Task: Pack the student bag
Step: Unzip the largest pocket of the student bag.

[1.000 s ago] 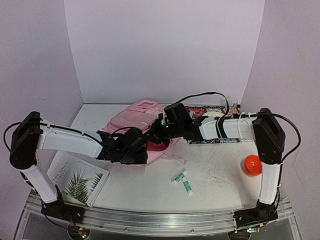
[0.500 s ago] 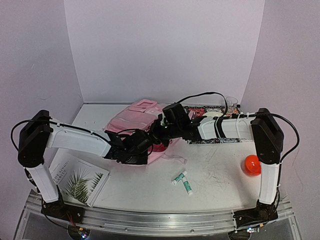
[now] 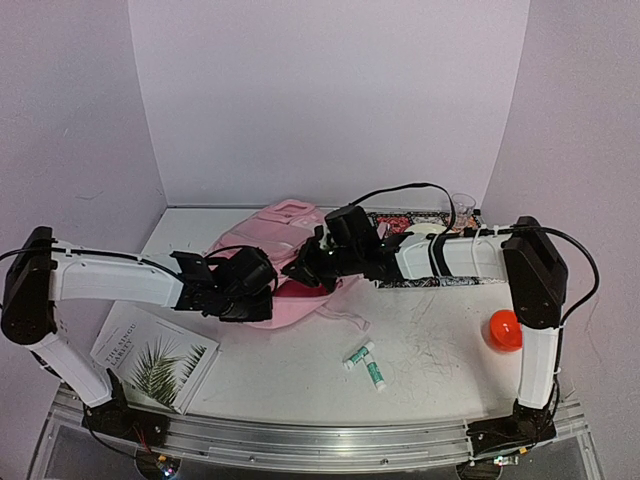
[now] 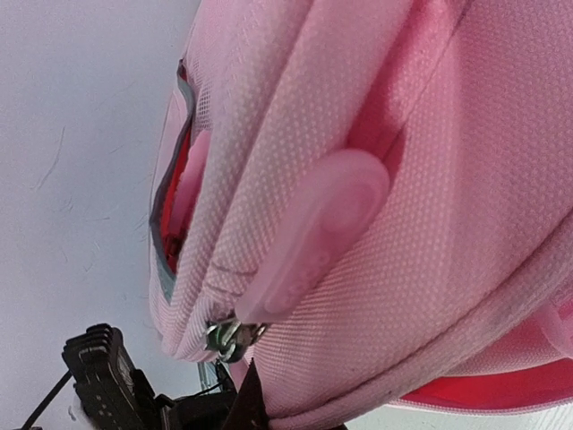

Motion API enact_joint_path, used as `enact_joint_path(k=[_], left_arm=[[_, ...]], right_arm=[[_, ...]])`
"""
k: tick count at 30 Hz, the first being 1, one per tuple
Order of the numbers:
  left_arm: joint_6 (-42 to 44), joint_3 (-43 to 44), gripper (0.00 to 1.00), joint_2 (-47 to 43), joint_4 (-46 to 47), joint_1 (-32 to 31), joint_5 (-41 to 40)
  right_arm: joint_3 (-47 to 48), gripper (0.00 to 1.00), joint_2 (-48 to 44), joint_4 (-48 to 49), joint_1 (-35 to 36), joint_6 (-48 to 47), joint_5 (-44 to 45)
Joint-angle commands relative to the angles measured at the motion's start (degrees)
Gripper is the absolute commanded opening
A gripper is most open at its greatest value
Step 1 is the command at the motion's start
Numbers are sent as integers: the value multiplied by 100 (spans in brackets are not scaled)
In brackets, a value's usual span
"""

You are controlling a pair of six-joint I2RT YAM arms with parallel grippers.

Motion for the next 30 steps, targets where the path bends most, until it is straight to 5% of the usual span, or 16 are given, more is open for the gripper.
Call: enact_joint_path(k=[1,14,30], left_arm=[[-222,-348,0,-545,-300,303,-165],[-222,-1120,0,-1405,-812,1061,-102],[793,-887,0,-1469,-988,2689,176]], right_arm=[[158,0,-444,826,-1,-336,-23],[-145,0,-641,631,-243,-613,-73],[-134,0,-755,474,-299,-981,-940]])
